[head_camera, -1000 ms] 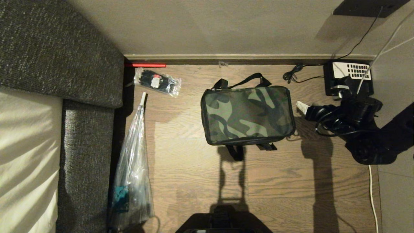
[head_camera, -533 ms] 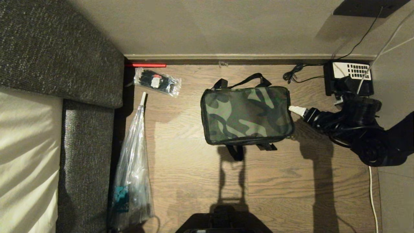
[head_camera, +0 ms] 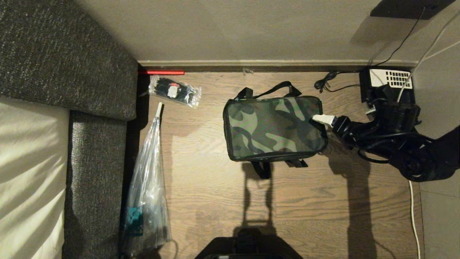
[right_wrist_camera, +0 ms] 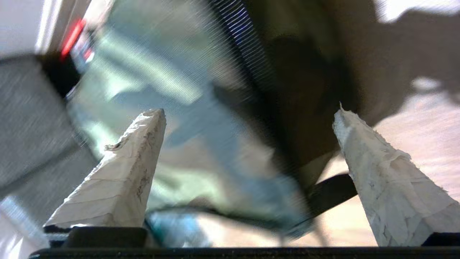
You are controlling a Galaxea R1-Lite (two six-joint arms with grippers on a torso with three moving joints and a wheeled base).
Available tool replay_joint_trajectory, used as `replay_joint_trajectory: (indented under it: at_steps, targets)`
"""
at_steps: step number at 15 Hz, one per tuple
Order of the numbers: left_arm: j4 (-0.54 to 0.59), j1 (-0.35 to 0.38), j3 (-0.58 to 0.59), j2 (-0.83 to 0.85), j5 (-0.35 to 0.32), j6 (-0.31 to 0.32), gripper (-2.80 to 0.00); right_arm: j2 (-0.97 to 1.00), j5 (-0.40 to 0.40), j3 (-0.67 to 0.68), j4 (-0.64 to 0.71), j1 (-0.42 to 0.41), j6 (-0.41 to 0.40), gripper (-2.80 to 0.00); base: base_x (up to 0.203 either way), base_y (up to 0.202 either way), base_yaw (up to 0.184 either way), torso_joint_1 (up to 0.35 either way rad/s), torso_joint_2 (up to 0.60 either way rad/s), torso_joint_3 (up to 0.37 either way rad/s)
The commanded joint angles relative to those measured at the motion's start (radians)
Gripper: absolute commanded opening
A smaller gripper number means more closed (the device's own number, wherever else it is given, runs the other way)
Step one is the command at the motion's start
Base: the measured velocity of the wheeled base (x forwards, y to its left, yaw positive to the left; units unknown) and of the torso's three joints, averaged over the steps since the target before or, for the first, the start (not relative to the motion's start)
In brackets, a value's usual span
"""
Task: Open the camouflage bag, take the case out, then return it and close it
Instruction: Open the top of the storage box
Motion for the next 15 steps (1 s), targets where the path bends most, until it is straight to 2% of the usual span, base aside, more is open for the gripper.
replay_joint_trajectory:
  at_steps: [1, 3, 7, 10, 15]
  targets:
    - [-0.002, 0.0, 0.04, 0.001, 0.0, 0.0, -2.8, -0.032, 0.008, 0.006, 0.019, 0.002, 0.005, 0.0, 0.0, 0.0, 0.0, 0.0, 0.0, 0.0]
    - [-0.002, 0.0, 0.04, 0.001, 0.0, 0.0, -2.8, -0.042, 0.007, 0.006, 0.03, 0.011, 0.019, 0.0, 0.0, 0.0, 0.0, 0.0, 0.0, 0.0]
    - [-0.001, 0.0, 0.04, 0.001, 0.0, 0.0, -2.8, -0.062, 0.002, 0.008, 0.052, 0.067, 0.113, 0.0, 0.0, 0.0, 0.0, 0.0, 0.0, 0.0]
    - [0.0, 0.0, 0.04, 0.001, 0.0, 0.0, -2.8, -0.065, 0.002, 0.007, 0.062, 0.075, 0.14, 0.0, 0.0, 0.0, 0.0, 0.0, 0.0, 0.0]
    - [-0.002, 0.0, 0.04, 0.001, 0.0, 0.0, -2.8, -0.07, 0.002, 0.0, 0.114, 0.089, 0.235, 0.0, 0.0, 0.0, 0.0, 0.0, 0.0, 0.0]
